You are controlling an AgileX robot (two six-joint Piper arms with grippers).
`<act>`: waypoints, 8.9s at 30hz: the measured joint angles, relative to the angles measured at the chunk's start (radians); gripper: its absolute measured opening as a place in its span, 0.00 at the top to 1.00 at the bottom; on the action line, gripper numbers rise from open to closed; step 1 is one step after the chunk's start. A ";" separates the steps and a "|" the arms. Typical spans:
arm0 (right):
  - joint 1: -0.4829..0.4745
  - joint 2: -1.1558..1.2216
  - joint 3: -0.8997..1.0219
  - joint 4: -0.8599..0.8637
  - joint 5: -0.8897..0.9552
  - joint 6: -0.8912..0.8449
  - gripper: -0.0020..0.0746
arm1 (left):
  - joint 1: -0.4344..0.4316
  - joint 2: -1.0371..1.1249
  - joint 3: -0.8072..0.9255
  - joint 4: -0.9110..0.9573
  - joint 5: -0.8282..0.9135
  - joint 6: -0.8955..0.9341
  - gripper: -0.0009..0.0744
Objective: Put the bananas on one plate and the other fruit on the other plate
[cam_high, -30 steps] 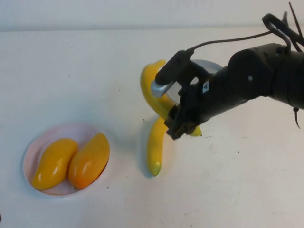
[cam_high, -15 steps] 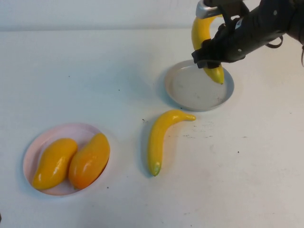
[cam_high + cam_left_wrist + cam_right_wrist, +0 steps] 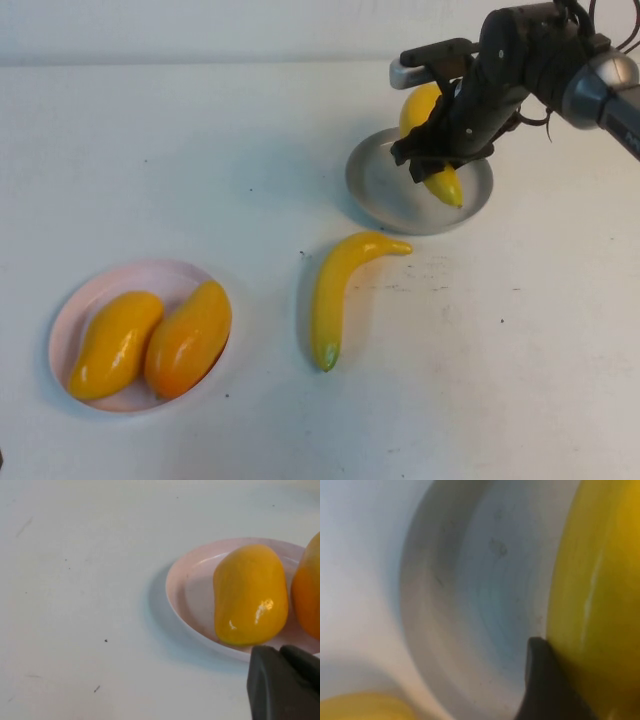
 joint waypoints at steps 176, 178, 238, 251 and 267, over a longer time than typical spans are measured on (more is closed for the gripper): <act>0.328 -0.839 0.469 -0.006 0.192 0.156 0.99 | 0.000 0.000 0.000 0.004 0.000 0.000 0.99; 0.328 -0.958 0.583 -0.008 0.194 0.156 0.99 | 0.000 0.000 0.000 0.004 0.000 0.000 0.99; -0.344 -2.323 2.197 -0.044 -0.822 0.137 0.99 | 0.000 0.000 0.000 0.004 0.000 0.000 0.99; -0.344 -2.323 2.197 0.099 -0.706 -0.105 0.99 | 0.000 0.000 0.000 0.004 0.000 0.000 0.99; -0.344 -2.330 2.197 0.100 -0.702 -0.107 0.99 | 0.000 0.000 0.000 0.004 0.000 0.000 0.99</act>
